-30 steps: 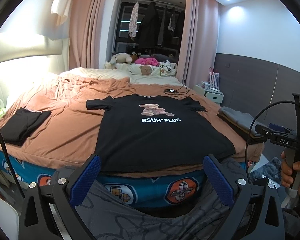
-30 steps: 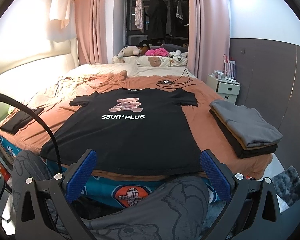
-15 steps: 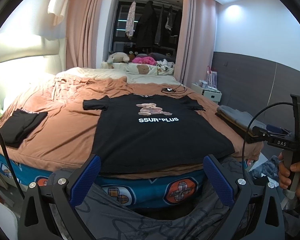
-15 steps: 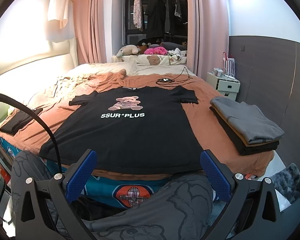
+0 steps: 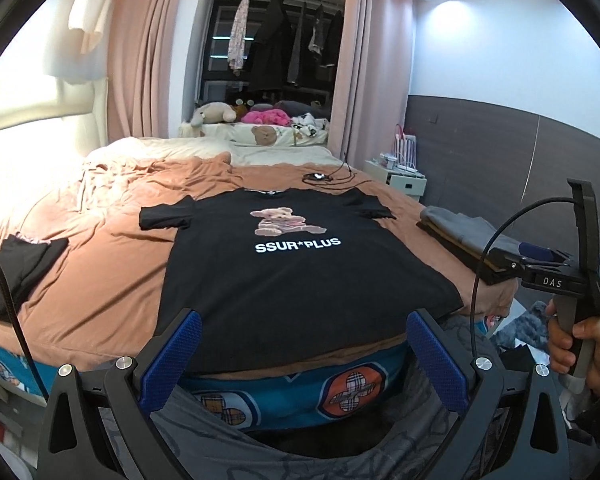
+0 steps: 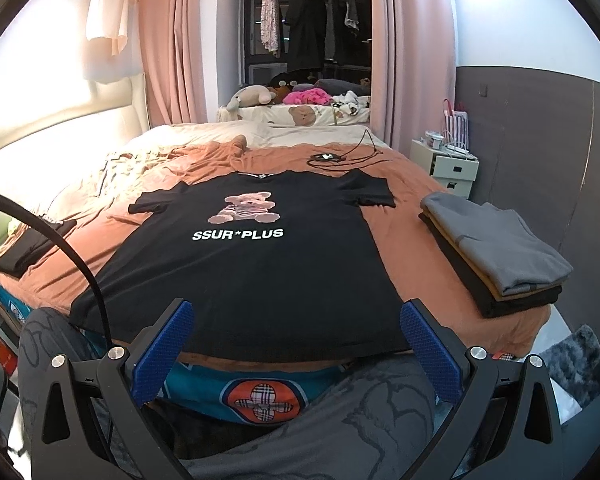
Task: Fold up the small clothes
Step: 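Lower the left tool toward the sleeve side of the T-shirt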
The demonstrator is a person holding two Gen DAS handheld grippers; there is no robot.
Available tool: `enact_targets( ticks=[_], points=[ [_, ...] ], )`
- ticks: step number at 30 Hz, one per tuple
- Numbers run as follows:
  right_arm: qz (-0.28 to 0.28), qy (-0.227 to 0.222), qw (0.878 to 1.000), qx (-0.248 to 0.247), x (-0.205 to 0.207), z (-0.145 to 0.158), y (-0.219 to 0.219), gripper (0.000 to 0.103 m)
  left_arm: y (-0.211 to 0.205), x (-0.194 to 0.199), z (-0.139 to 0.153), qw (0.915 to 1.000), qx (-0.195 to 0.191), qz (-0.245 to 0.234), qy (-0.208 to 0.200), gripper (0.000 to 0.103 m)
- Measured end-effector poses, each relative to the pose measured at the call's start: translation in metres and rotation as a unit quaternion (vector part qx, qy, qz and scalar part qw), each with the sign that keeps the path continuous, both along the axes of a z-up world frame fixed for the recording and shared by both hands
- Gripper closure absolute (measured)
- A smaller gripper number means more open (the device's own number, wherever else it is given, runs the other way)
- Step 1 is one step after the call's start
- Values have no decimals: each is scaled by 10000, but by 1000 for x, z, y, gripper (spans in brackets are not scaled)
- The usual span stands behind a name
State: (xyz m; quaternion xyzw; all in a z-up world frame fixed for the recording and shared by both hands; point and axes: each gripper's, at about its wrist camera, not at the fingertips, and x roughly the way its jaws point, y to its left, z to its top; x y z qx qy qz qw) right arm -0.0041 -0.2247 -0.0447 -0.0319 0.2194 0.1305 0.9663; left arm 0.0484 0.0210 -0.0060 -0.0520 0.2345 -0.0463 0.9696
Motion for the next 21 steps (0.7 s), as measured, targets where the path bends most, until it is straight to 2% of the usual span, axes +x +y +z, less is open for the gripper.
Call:
enact_targets(
  ticks=[11, 21],
  points=[
    [14, 189, 9998, -26, 35, 4, 14, 0, 18, 41, -2, 9997, -37, 78, 250, 0],
    [216, 426, 9988, 57, 88, 11, 34, 0, 62, 85, -11, 9976, -164, 386, 558, 0]
  ],
)
